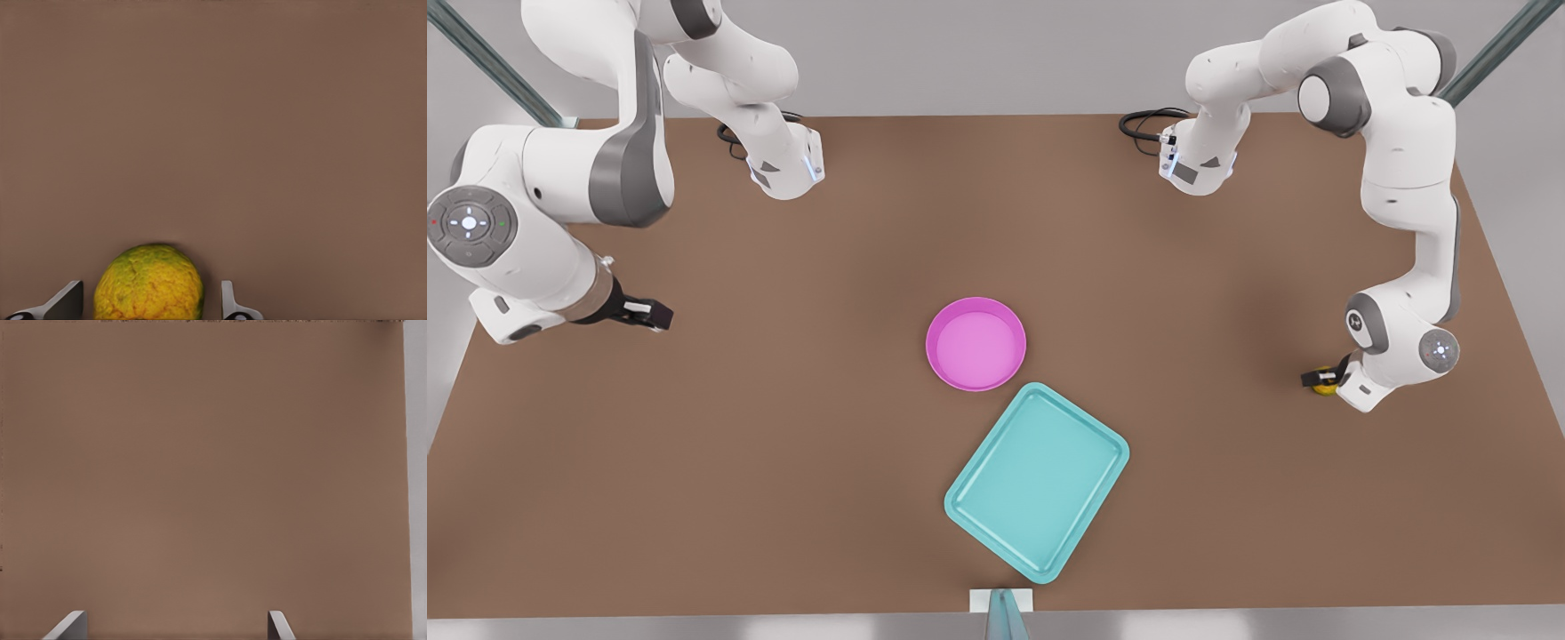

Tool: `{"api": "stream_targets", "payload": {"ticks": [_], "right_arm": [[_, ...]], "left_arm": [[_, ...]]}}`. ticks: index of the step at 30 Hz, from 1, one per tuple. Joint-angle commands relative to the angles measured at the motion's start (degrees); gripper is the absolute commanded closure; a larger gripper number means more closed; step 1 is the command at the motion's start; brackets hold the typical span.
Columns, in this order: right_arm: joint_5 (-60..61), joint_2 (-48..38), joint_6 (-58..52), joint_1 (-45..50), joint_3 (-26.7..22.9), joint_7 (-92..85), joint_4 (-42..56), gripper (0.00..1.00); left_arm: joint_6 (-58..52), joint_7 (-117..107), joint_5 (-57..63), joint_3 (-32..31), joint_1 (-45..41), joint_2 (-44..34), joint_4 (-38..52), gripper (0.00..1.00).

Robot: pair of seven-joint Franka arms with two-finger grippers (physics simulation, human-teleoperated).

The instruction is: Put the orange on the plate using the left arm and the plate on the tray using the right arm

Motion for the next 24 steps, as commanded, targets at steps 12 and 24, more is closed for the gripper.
{"api": "stream_targets", "payload": {"ticks": [12, 24], "right_arm": [[0.9, 0.1, -0.7, -0.3, -0.2, 0.6, 1.5, 0.00], [0.5, 0.7, -0.6, -0.4, -0.3, 0.8, 1.5, 0.00]], "left_arm": [[0.4, 2.4, 0.0, 0.0, 0.1, 0.9, 0.4, 0.25], [-13.3, -16.1, 0.0, 0.0, -15.3, -7.5, 0.5, 0.37]]}}
